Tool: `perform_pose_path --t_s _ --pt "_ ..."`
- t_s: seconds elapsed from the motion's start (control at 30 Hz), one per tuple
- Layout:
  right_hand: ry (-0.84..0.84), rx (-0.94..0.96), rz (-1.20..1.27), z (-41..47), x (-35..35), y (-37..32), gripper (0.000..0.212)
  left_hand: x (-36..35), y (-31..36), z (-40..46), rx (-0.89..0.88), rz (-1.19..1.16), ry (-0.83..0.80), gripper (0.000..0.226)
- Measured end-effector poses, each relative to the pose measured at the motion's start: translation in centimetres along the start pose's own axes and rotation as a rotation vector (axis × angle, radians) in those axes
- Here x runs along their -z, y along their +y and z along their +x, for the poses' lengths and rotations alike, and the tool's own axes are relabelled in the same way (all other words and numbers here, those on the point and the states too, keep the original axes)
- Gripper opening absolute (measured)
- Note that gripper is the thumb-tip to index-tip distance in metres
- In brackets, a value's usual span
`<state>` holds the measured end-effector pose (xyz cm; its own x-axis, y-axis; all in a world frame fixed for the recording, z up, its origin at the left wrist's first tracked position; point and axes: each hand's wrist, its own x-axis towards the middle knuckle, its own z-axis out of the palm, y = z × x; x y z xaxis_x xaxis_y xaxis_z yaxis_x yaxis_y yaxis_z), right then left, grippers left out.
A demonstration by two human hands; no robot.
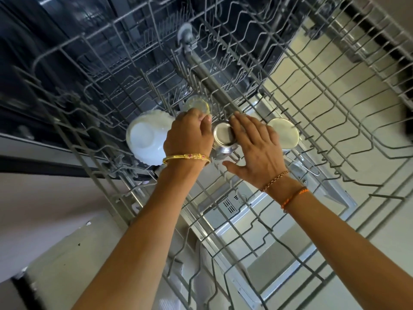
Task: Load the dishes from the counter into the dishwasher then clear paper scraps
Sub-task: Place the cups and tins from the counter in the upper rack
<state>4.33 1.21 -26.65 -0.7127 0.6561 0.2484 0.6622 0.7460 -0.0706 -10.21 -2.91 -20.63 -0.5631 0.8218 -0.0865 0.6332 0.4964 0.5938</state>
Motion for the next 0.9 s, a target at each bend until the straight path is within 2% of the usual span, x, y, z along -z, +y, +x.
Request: perform_pose_path --t_s 0.1,0.17,0.3,0.37,0.53,0.63,0.73,0.8,0.87,0.9 --pt "-0.016 -0.015 0.127 0.2 1.1 -0.4 0.082 0.4 -0.2 0.0 -0.044 -0.056 0.063 0.029" --pt "0.038 -0.052 0.262 0.6 2.4 -0.8 0.069 1.0 -0.4 -0.3 -0.116 -0.108 0.070 0.027" --pt "0.283 -0.242 0.607 1.3 6.4 -3.1 0.042 3.3 -0.2 -2.8 -0.312 -0.148 0.000 0.044" --pt "0.395 -0.346 0.692 1.4 8.9 -4.9 0.045 4.9 0.1 -4.7 -0.366 -0.139 -0.034 0.043" --pt "0.600 -0.524 0.868 1.4 16.4 -11.3 0.028 11.2 0.0 -9.5 -0.367 -0.274 -0.003 0.039" --pt "0.629 -0.518 1.044 1.4 20.8 -16.8 0.025 16.2 -1.0 -12.7 -0.308 -0.392 0.074 0.031" --pt "0.709 -0.464 1.252 2.0 25.4 -23.4 0.022 23.0 -3.2 -17.0 -0.215 -0.473 0.234 0.039" --pt "0.742 -0.383 1.392 2.8 28.0 -28.3 0.016 27.9 -5.1 -19.7 -0.169 -0.489 0.357 0.035" --pt "0.631 -0.274 1.493 3.3 29.9 -34.7 0.012 33.0 -7.6 -22.8 -0.134 -0.442 0.487 0.028" --pt "0.515 -0.208 1.533 3.4 30.5 -38.1 0.011 35.3 -8.8 -24.2 -0.125 -0.410 0.550 0.027"
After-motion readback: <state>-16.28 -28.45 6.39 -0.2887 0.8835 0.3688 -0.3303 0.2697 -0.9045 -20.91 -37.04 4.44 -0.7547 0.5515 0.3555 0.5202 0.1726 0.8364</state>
